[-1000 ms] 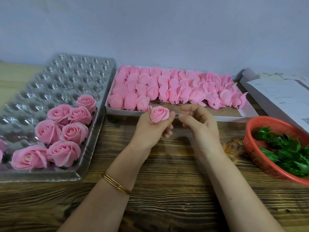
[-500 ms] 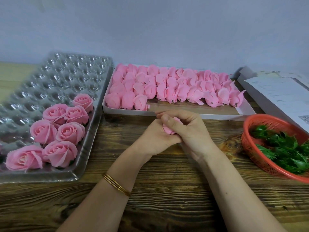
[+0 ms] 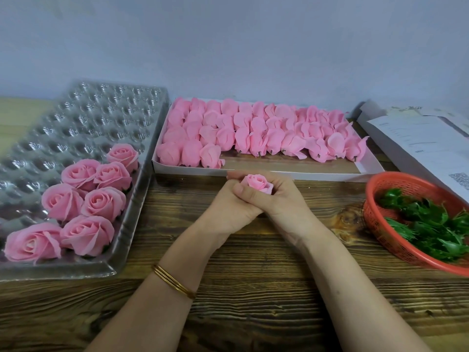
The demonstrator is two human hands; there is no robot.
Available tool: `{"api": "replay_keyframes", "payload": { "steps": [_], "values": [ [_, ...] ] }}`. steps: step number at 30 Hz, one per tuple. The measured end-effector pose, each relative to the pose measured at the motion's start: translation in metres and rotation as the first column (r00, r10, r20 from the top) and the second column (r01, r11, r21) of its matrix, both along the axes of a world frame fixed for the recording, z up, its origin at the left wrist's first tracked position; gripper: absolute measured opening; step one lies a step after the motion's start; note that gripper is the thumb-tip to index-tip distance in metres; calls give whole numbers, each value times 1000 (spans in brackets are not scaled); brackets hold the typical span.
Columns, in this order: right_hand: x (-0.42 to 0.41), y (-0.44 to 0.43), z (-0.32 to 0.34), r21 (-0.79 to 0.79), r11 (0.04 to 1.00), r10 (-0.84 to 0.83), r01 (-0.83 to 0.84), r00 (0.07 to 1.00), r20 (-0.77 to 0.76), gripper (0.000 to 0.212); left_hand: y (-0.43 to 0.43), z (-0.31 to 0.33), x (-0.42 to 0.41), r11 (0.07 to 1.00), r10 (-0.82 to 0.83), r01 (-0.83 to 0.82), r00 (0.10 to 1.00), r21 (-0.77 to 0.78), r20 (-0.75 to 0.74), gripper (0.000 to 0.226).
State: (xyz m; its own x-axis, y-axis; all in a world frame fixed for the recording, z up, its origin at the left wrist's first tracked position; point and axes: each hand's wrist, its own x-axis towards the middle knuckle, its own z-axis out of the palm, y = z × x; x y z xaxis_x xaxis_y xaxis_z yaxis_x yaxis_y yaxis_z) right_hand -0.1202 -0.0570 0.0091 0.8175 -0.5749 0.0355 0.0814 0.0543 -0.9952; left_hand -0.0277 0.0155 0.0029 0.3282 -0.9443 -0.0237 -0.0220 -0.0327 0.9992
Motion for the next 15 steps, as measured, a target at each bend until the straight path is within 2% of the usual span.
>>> {"api": "replay_keyframes", "payload": {
  "steps": [4, 6, 9, 12, 15],
  "values": [
    [-1, -1, -1, -106, 994, -6, -2, 997, -81, 22, 0, 0, 1, 1000, 15, -15, 1000, -25, 14, 47],
    [-3, -2, -2, -187, 982, -14, -11, 991, -129, 35, 0, 0, 1, 999, 20, -20, 1000, -32, 13, 48],
    [-4, -1, -1, -273, 962, -52, -2, 980, -193, 44, 1, 0, 2, 999, 31, -31, 999, -33, 5, 39],
    [-4, 1, 2, -284, 959, -75, 17, 978, -195, 40, -2, -1, 4, 997, 66, -65, 997, -31, 36, 22],
    [-4, -1, 5, -291, 953, -142, 91, 976, -162, 59, -3, -2, 5, 987, 155, -155, 988, -32, -2, 10]
  ]
}}
